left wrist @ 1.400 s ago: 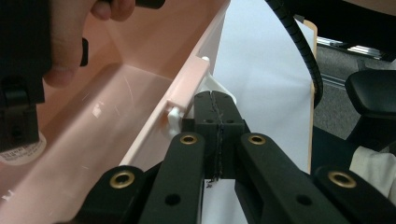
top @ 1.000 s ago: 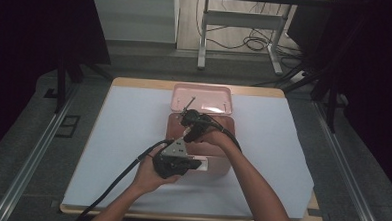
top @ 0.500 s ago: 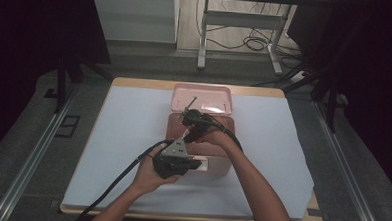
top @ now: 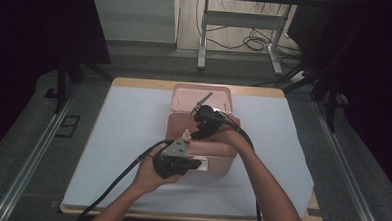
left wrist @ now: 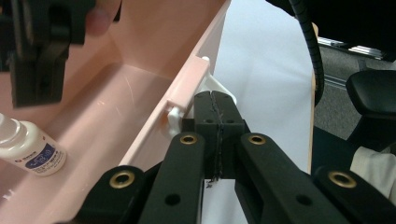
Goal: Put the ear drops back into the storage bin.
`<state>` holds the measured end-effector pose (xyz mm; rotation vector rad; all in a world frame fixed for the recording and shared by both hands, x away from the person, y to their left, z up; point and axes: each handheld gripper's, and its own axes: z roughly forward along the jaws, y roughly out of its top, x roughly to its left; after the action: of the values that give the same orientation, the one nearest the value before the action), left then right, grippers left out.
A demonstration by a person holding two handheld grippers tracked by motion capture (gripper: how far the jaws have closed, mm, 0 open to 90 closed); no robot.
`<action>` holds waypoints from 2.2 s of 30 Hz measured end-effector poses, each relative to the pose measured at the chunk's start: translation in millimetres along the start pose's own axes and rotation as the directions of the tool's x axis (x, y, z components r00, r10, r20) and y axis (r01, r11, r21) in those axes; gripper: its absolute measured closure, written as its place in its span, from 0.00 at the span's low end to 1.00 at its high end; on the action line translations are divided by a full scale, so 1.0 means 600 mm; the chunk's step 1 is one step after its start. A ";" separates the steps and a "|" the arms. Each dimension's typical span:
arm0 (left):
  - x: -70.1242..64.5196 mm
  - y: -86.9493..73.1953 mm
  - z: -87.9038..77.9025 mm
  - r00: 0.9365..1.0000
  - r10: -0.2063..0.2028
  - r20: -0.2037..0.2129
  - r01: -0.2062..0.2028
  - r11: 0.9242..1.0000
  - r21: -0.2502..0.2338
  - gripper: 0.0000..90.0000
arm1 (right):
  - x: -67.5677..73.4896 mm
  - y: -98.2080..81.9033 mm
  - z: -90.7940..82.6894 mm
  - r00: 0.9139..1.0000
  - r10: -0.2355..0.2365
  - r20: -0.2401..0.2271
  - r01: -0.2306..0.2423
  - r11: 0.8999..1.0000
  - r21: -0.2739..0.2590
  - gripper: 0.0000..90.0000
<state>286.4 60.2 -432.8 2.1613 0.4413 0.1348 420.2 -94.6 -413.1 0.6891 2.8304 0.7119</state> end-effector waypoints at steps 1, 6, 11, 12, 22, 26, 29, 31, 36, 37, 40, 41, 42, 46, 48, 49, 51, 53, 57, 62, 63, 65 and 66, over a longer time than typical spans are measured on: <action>0.000 0.000 0.000 1.000 0.000 0.000 0.000 1.000 0.000 1.00 | -0.001 -0.002 -0.005 1.000 0.005 0.002 -0.005 1.000 -0.009 0.59; 0.000 0.000 0.000 1.000 -0.002 0.002 0.002 1.000 -0.002 1.00 | -0.006 -0.013 -0.028 1.000 0.022 0.013 -0.021 0.999 -0.039 0.59; -0.001 0.000 0.001 1.000 -0.007 0.000 0.007 1.000 -0.006 1.00 | -0.010 -0.023 -0.048 0.999 0.044 0.030 -0.042 0.997 -0.061 0.58; 0.000 0.000 0.000 1.000 0.001 -0.001 -0.001 1.000 0.001 1.00 | -0.011 -0.025 -0.052 0.998 0.051 0.032 -0.048 0.997 -0.066 0.58; 0.000 0.000 0.000 1.000 0.002 -0.002 -0.002 1.000 0.002 1.00 | -0.026 -0.047 -0.081 0.993 0.108 0.040 -0.103 0.988 -0.115 0.55; -0.001 0.000 0.000 1.000 -0.003 -0.001 0.003 1.000 -0.002 1.00 | -0.031 -0.058 -0.090 0.991 0.127 0.041 -0.121 0.984 -0.134 0.55; 0.000 0.000 0.001 1.000 -0.006 0.001 0.006 1.000 -0.006 1.00 | -0.034 -0.066 -0.097 0.990 0.132 0.045 -0.125 0.982 -0.140 0.55; -0.001 0.000 0.001 1.000 -0.007 0.000 0.007 1.000 -0.004 1.00 | -0.036 -0.071 -0.101 0.990 0.133 0.051 -0.124 0.981 -0.151 0.55; 0.000 0.001 0.000 1.000 0.003 -0.001 -0.003 1.000 0.005 1.00 | -0.042 -0.084 -0.116 0.987 0.147 0.066 -0.134 0.976 -0.171 0.55; 0.000 0.001 0.000 1.000 0.004 -0.001 -0.004 1.000 0.005 1.00 | -0.043 -0.086 -0.118 0.987 0.149 0.068 -0.135 0.975 -0.174 0.55; 0.000 0.000 0.000 1.000 0.000 -0.001 0.000 1.000 0.001 1.00 | -0.046 -0.092 -0.125 0.985 0.156 0.075 -0.140 0.972 -0.186 0.55; 0.000 0.000 0.000 1.000 0.001 -0.001 -0.001 1.000 0.002 1.00 | -0.048 -0.095 -0.128 0.983 0.163 0.081 -0.145 0.971 -0.190 0.55; 0.000 0.000 0.000 1.000 0.000 -0.001 0.000 1.000 0.001 1.00 | -0.049 -0.096 -0.129 0.983 0.162 0.085 -0.143 0.970 -0.195 0.55; 0.000 0.000 0.000 1.000 0.002 -0.001 -0.002 1.000 0.002 1.00 | -0.052 -0.101 -0.136 0.980 0.177 0.091 -0.155 0.966 -0.208 0.55; 0.000 0.000 0.000 1.000 0.002 -0.001 -0.002 1.000 0.001 1.00 | -0.055 -0.103 -0.139 0.979 0.181 0.095 -0.157 0.964 -0.216 0.55; 0.000 0.000 0.000 1.000 0.002 -0.001 -0.002 1.000 0.002 1.00 | -0.057 -0.104 -0.140 0.978 0.185 0.097 -0.161 0.963 -0.218 0.55; 0.000 0.000 0.000 1.000 0.001 -0.001 -0.001 1.000 0.000 1.00 | -0.059 -0.105 -0.142 0.977 0.189 0.102 -0.163 0.961 -0.224 0.55; 0.000 0.000 0.000 1.000 0.000 -0.001 0.000 1.000 0.000 1.00 | -0.061 -0.107 -0.145 0.975 0.198 0.103 -0.170 0.958 -0.230 0.55; 0.000 0.000 0.000 1.000 0.000 0.000 0.000 1.000 0.000 1.00 | -0.068 -0.110 -0.148 0.970 0.221 0.102 -0.191 0.951 -0.242 0.56; 0.001 0.000 0.000 1.000 -0.001 0.001 0.001 1.000 0.001 1.00 | -0.080 -0.111 -0.151 0.963 0.248 0.106 -0.216 0.944 -0.251 0.56; 0.001 0.000 0.000 1.000 -0.001 0.001 0.001 1.000 0.000 1.00 | -0.083 -0.111 -0.151 0.961 0.255 0.105 -0.222 0.941 -0.254 0.56; 0.001 0.000 0.000 1.000 -0.001 0.001 0.001 1.000 0.000 1.00 | -0.089 -0.111 -0.153 0.958 0.267 0.106 -0.233 0.937 -0.261 0.55; 0.001 0.000 0.000 1.000 -0.001 0.001 0.001 1.000 0.001 1.00 | -0.091 -0.111 -0.154 0.956 0.273 0.106 -0.237 0.935 -0.263 0.55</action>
<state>286.9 60.2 -432.8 2.1618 0.4424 0.1327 419.6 -210.0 -362.4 1.0291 2.4904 0.9935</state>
